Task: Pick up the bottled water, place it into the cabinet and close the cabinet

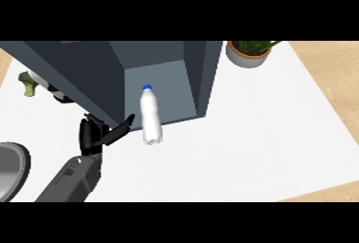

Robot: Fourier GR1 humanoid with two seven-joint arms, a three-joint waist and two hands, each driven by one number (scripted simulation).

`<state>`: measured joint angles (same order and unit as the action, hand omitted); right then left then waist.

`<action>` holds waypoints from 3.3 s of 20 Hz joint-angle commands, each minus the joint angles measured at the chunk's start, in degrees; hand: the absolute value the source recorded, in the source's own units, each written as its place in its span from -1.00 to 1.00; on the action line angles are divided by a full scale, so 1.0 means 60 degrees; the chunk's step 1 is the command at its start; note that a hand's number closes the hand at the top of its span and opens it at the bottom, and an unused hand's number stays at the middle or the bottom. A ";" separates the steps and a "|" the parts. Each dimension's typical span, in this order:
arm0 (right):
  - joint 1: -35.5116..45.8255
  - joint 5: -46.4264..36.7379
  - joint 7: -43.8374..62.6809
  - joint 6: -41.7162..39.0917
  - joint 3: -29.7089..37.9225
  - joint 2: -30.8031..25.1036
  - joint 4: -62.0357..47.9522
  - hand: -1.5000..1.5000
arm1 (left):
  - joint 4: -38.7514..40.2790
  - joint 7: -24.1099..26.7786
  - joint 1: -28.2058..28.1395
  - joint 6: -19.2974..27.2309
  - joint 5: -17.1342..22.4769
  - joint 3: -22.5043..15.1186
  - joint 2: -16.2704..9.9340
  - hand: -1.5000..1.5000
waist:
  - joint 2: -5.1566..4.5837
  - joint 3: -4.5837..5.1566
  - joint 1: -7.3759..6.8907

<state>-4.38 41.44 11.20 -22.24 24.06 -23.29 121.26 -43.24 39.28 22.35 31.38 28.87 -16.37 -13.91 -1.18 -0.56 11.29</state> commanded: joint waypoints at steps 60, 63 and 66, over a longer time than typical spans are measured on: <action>-0.1142 -0.1131 0.2384 0.1331 -0.5395 0.0193 0.4734 1.00 | -0.8139 -0.0346 -0.6300 -0.6373 0.1269 0.0147 -0.3227 -1.00 | 0.0363 0.0138 -0.2100; -0.0362 -0.1487 0.2536 0.1960 -0.6265 0.0327 0.4641 1.00 | -0.8499 -0.0485 -0.6483 -0.6314 0.1336 0.0270 -0.3357 -1.00 | 0.0365 0.0143 -0.2042; 0.0676 -0.1814 0.2710 0.2371 -0.7096 0.0355 0.4210 1.00 | -0.8814 -0.0544 -0.6735 -0.6717 0.1573 0.0474 -0.3747 -1.00 | 0.0395 0.0156 -0.2095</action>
<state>-3.48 42.85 23.87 -13.36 -13.55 -21.46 134.99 -93.50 36.07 -15.44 -7.32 37.32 -14.98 -33.90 1.03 0.33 -1.06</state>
